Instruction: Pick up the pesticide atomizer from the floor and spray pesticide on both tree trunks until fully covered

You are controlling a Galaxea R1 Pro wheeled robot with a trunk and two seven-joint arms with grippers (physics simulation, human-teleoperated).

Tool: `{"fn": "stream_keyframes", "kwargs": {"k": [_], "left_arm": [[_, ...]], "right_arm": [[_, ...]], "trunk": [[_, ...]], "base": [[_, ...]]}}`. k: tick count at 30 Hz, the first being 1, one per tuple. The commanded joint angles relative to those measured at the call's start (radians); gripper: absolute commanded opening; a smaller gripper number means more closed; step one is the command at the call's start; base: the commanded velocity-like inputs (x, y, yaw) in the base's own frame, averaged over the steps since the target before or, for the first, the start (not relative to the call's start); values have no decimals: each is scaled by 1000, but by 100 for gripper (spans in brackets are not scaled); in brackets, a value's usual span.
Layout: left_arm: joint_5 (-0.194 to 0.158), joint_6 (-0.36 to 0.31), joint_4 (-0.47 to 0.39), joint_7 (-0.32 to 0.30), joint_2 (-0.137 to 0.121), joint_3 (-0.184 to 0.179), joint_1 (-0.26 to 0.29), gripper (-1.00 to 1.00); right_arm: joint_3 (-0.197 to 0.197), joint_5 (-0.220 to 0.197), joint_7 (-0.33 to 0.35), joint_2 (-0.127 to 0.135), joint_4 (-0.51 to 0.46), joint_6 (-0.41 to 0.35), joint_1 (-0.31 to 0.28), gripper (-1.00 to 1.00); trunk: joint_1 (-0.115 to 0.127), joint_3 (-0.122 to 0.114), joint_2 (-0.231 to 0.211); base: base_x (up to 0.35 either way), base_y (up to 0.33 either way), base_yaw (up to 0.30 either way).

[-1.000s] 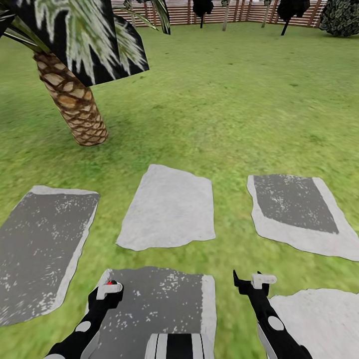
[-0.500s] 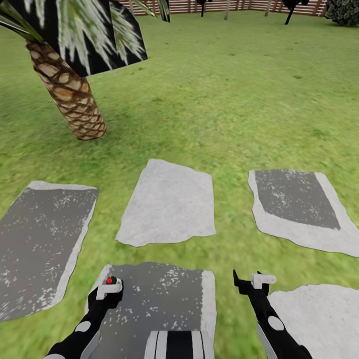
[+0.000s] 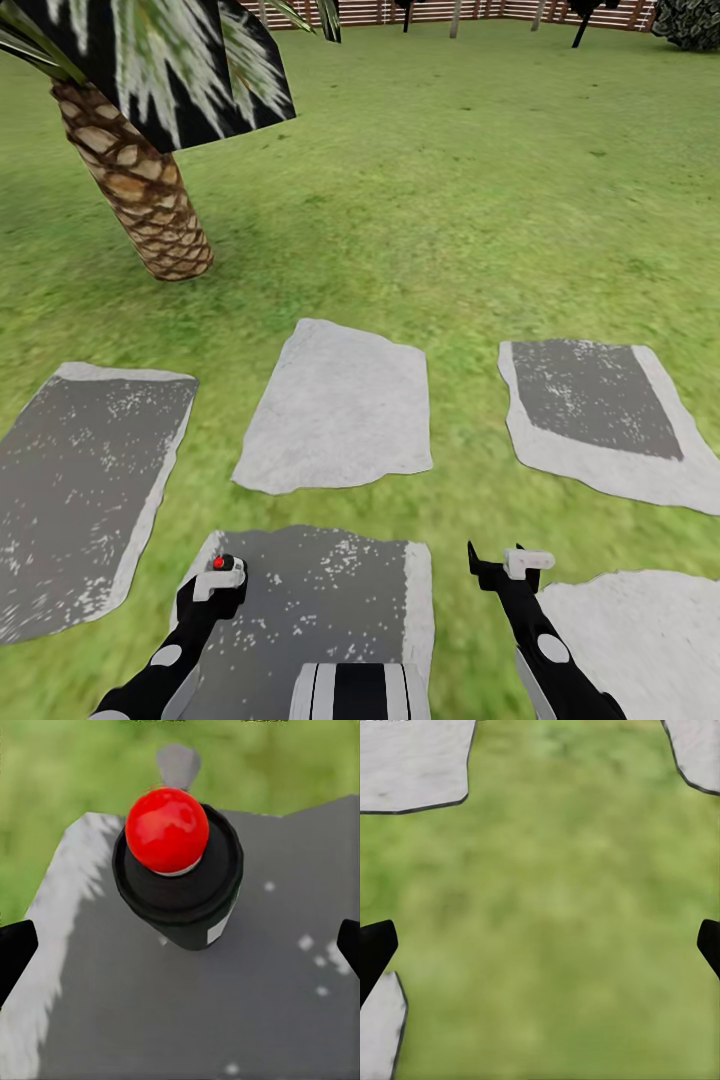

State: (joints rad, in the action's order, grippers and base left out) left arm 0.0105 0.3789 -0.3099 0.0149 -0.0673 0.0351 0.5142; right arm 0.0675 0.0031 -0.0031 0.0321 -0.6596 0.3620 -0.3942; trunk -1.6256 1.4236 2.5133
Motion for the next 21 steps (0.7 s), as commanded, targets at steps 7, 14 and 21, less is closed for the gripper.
{"fn": "stream_keyframes", "kwargs": {"k": [7, 14, 21], "left_arm": [[-1, 0, 0, 0, 0, 0, 1, 100], [-1, 0, 0, 0, 1, 0, 1, 100], [0, 0, 0, 0, 3, 0, 1, 100]], "right_arm": [[0, 0, 0, 0, 0, 0, 0, 100], [0, 0, 0, 0, 0, 0, 0, 100], [0, 0, 0, 0, 0, 0, 0, 100]], "trunk": [[0, 0, 0], [0, 0, 0], [0, 0, 0]], "base": [[89, 53, 0], [12, 8, 0], [28, 0, 0]]}}
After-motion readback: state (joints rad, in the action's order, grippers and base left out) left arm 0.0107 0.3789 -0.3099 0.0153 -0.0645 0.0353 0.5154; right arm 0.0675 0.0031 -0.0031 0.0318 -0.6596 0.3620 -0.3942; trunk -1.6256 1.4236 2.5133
